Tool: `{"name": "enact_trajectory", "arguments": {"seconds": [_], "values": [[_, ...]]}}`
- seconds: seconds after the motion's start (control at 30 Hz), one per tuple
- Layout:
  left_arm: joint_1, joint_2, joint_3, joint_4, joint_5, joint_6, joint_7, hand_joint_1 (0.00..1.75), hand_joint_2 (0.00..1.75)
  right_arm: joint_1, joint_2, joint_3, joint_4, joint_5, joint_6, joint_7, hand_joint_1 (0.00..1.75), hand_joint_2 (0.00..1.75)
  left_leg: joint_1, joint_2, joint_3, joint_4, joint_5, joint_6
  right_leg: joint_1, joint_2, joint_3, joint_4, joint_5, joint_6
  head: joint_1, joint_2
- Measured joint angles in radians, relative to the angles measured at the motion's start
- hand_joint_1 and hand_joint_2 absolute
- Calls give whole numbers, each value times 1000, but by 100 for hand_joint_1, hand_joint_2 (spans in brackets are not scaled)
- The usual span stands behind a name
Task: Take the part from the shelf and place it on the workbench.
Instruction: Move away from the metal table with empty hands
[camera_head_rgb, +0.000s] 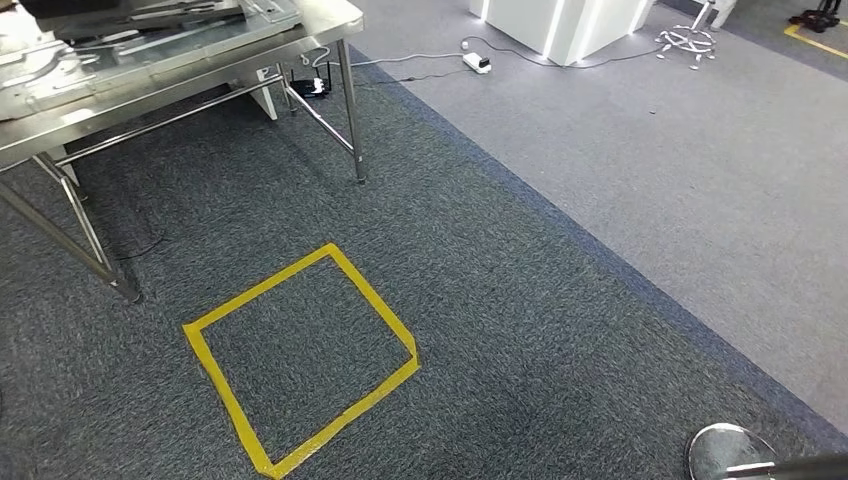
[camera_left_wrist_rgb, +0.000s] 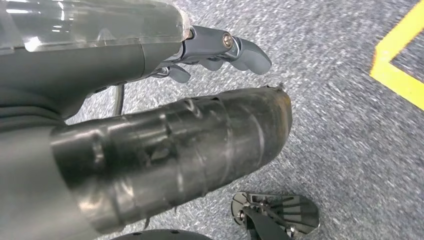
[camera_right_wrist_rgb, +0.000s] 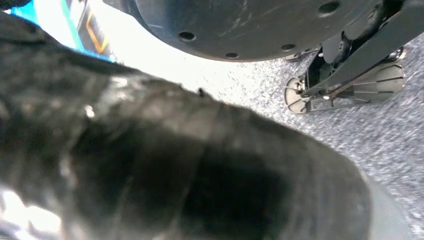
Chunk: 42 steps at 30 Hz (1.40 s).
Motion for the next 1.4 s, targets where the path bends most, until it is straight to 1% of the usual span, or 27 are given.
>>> {"name": "enact_trajectory", "arguments": {"seconds": [0.07, 0.13, 0.17, 0.23, 0.27, 0.33, 0.4, 0.43, 0.47, 0.5, 0.53, 0.57, 0.63, 0.7, 0.77, 0.83, 0.9, 0.97, 1.0, 1.03, 1.1, 1.17, 1.2, 1.27, 1.3, 1.33, 1.4], "values": [[-2, 0, 0, 0, 0, 0, 0, 0, 0, 1, 0, 0, 0, 0, 0, 0, 0, 0, -1, 22, 4, 0, -3, -4, 2, -21, 71, -117, 59, -6, 0, 0], [-3, 0, 0, 0, 0, 0, 0, 0, 0, -1, 0, 0, 0, 0, -2, 1, 0, 0, -5, 40, 9, 2, -8, -12, 10, -54, 137, -235, 95, -19, 0, 0], [-4, 0, 0, 0, 0, 0, -1, 0, 0, -2, 0, 0, 0, 0, -3, 3, 0, 0, -6, 47, 11, 2, -10, -17, 15, -62, 149, -260, 99, -25, 0, 0], [-8, 0, 0, 0, 0, 0, -3, 0, 0, -1, 0, -1, 0, 0, -5, 7, 0, 0, -8, 62, 16, 0, -12, -27, 17, -49, 147, -268, 100, -34, 0, 0], [-10, 0, 0, 0, 0, 0, -3, 0, 0, 0, 0, -1, 0, 0, -7, 9, 0, 0, -7, 57, 17, 4, -16, -33, 14, -40, 147, -272, 103, -39, -1, 0], [-10, 0, 1, 0, 0, 0, -4, 0, 0, -2, 0, -2, 0, 2, -14, 14, 0, 0, -4, 14, -1, 51, -52, -44, 7, -21, 148, -280, 110, -51, -1, 0], [-7, 0, 2, 0, 0, 1, -5, 0, 0, -5, 0, -3, 0, 4, -20, 16, 0, 0, 0, -32, -57, 170, -118, -50, 6, -2, 145, -281, 114, -59, -2, 0], [-5, 0, 3, 0, 0, 1, -5, 0, 0, -5, 0, -3, 0, 4, -20, 16, 0, 0, 1, -39, -88, 235, -143, -52, 7, 10, 143, -281, 115, -60, -2, 0], [-3, 0, 3, 0, 0, 1, -5, 0, 0, -5, 0, -4, 0, 5, -20, 16, 0, 0, 1, -41, -108, 275, -149, -54, 7, 22, 143, -280, 115, -61, -2, 0], [-2, 0, 4, 0, 0, 1, -4, 0, 0, -4, 0, -5, 0, 6, -20, 17, 0, 0, 1, -41, -113, 281, -136, -54, 8, 35, 143, -278, 115, -61, -2, 0], [-2, 0, 4, 0, 0, 1, -4, 0, 0, -3, 0, -6, 0, 6, -21, 17, 0, 0, 2, -44, -99, 246, -105, -54, 7, 49, 143, -275, 115, -60, -2, 0], [-2, 0, 4, 0, 0, 1, -4, 0, 0, -3, 0, -7, 0, 6, -21, 18, 0, 0, 4, -52, -71, 182, -64, -53, 7, 62, 143, -272, 114, -58, -2, 0], [-1, 0, 5, 0, 0, 1, -2, 0, 0, -5, 1, -8, 0, 6, -21, 19, 0, 0, 7, -93, -20, 62, -17, -48, 7, 87, 138, -261, 112, -49, -2, 0], [-2, 0, 6, 0, -1, 1, 0, 0, 0, -5, 1, -9, 0, 8, -21, 21, 0, 0, 5, -114, -6, 24, -12, -39, 8, 105, 130, -257, 114, -36, -2, 0], [-5, 1, 6, 0, -1, 1, 0, 0, 0, -2, 1, -10, 0, 9, -21, 26, 0, 0, 3, -94, -4, 18, -4, -24, 4, 115, 125, -258, 118, -22, -2, 0], [-5, 1, 6, 0, -1, 1, -1, 0, 0, 0, 2, -11, 1, 11, -19, 29, 0, 0, 4, -71, 0, 7, 5, -7, 4, 80, 110, -227, 97, -14, -1, 0], [-3, 1, 7, 0, 0, 0, -3, 0, 0, -3, 2, -11, 1, 12, -17, 29, 0, 0, 2, -46, -1, 2, 8, 2, 5, 26, 58, -121, 36, -10, 0, 0], [-1, 2, 8, 0, 1, -1, -7, 0, 0, -4, 3, -11, 2, 13, -14, 25, 0, 0, -2, -17, -5, 3, 8, 4, 3, 7, 2, -4, -13, -5, 0, 0], [0, 2, 8, 0, 1, -1, -9, 0, 0, -4, 3, -11, 2, 13, -11, 22, 0, 0, -3, -3, -5, 3, 7, 4, 1, 4, -5, 14, -11, -4, 0, 0], [-1, 2, 8, 0, 1, -2, -11, 0, 0, -4, 3, -11, 2, 14, -8, 19, 0, 0, -3, 9, -5, 3, 6, 3, 1, -1, 8, -8, 8, -5, 0, 0], [-2, 2, 8, 0, 1, -3, -14, 0, 0, -4, 3, -11, 2, 16, -3, 15, 0, 0, -4, 30, -1, 4, 2, 0, 4, -30, 83, -142, 68, -12, 0, 0], [-4, 2, 8, 0, 0, -3, -15, 0, 0, -6, 4, -11, 2, 19, -1, 12, 0, 0, -7, 47, 4, 6, -4, -9, 12, -60, 140, -249, 101, -22, 0, 0], [-5, 2, 8, 0, 0, -3, -15, 0, 0, -7, 4, -11, 2, 21, -1, 10, 0, 0, -8, 55, 6, 6, -6, -15, 16, -65, 146, -267, 102, -26, 0, 0], [-8, 2, 8, 0, 0, -3, -15, 0, 0, -6, 4, -11, 2, 22, 0, 9, 0, 0, -9, 71, 11, 3, -8, -26, 16, -44, 146, -271, 106, -34, -1, 0], [-10, 2, 8, 0, 0, -3, -15, 0, 0, -5, 5, -11, 2, 22, 0, 9, 0, 0, -8, 66, 13, 7, -13, -31, 13, -34, 148, -277, 110, -40, -1, 0], [-10, 2, 9, 0, 0, -3, -15, 0, 0, -5, 6, -11, 2, 22, 0, 9, 0, 0, -6, 48, 8, 23, -27, -36, 10, -24, 150, -283, 115, -46, -2, 0], [-8, 2, 10, 0, 0, -4, -16, 0, 0, -7, 7, -11, 2, 23, 0, 9, 0, 0, -2, -8, -34, 119, -86, -43, 6, -5, 152, -291, 122, -55, -4, 0]]}}
